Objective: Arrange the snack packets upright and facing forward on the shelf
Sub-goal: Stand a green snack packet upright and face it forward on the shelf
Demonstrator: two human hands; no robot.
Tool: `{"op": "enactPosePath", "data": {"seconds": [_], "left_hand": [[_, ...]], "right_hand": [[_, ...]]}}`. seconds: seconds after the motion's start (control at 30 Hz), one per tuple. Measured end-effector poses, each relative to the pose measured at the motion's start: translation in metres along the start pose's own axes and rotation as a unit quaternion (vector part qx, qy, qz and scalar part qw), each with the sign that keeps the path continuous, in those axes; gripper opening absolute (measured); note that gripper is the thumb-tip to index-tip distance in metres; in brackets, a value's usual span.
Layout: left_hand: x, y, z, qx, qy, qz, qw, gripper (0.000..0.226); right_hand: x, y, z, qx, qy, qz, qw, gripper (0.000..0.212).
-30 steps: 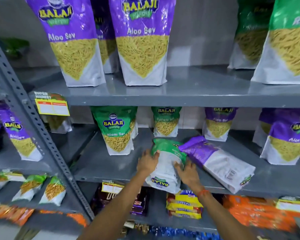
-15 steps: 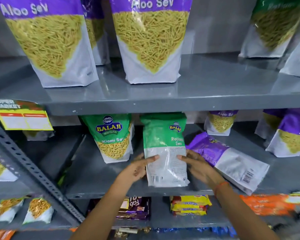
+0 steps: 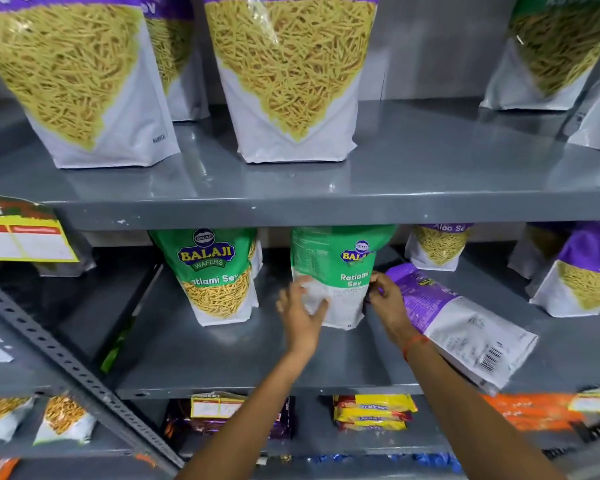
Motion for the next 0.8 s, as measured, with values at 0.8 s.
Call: {"op": "enactPosePath", "data": {"seconds": [0.8], "left_hand": [[-0.006, 0.015, 0.026, -0.040, 0.102, 0.011, 0.994, 0.064]], "right_hand": [[0.044, 0.030, 0.035, 0.146, 0.071, 0.154, 0.975, 0.055]]}}
Point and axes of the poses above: each hand's wrist, its own z-axis towards the middle knuckle, its own x-axis out of the palm, y = z × x, the point moved 3 cm from there along z, towards the middle knuckle, and after that the axes turned 4 degrees about -z, right-handed, at the moved point
